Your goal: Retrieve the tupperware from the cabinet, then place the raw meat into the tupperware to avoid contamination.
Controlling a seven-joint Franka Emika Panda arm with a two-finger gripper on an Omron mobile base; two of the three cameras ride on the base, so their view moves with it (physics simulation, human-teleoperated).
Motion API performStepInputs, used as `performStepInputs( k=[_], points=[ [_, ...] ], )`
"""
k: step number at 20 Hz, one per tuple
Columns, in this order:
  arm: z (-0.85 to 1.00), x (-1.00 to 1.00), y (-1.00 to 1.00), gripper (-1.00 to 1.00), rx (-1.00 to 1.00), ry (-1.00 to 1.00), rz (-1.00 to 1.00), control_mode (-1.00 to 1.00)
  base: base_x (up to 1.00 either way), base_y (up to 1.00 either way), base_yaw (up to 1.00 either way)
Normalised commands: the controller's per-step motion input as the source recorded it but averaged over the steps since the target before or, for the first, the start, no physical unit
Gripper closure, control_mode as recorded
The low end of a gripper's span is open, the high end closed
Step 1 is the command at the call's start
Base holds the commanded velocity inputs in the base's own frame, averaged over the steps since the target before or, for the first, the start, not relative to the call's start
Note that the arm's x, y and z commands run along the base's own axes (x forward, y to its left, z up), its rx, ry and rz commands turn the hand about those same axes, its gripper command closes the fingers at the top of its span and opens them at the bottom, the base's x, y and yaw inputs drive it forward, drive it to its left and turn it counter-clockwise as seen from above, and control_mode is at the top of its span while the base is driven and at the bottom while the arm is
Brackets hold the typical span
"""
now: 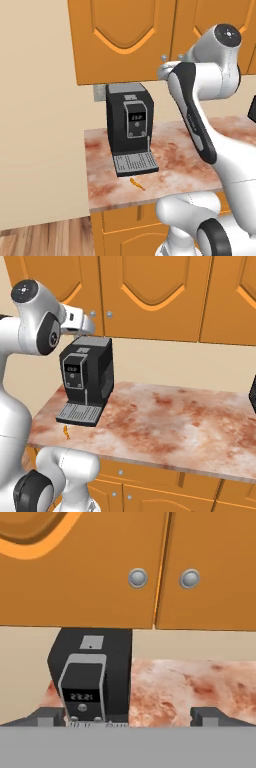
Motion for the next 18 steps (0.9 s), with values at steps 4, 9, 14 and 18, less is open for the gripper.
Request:
performStepInputs(
  k=[4, 9, 14, 18],
  points=[
    [0.33, 0.01, -0.01, -1.00, 0.00, -0.12, -0.01, -1.00, 0.00, 0.00, 0.00],
    [0.04, 0.00, -0.04, -1.00, 0.02, -0.03, 0.00, -1.00, 0.00, 0.00, 0.00],
    [0.00, 0.10, 0.00, -1.00, 0.00, 0.00, 0.00, -1.00, 0.00, 0.00, 0.00],
    [0.00, 0.04, 0.00, -1.00, 0.00, 0.00, -0.01, -1.00, 0.00, 0.00, 0.00]
  ],
)
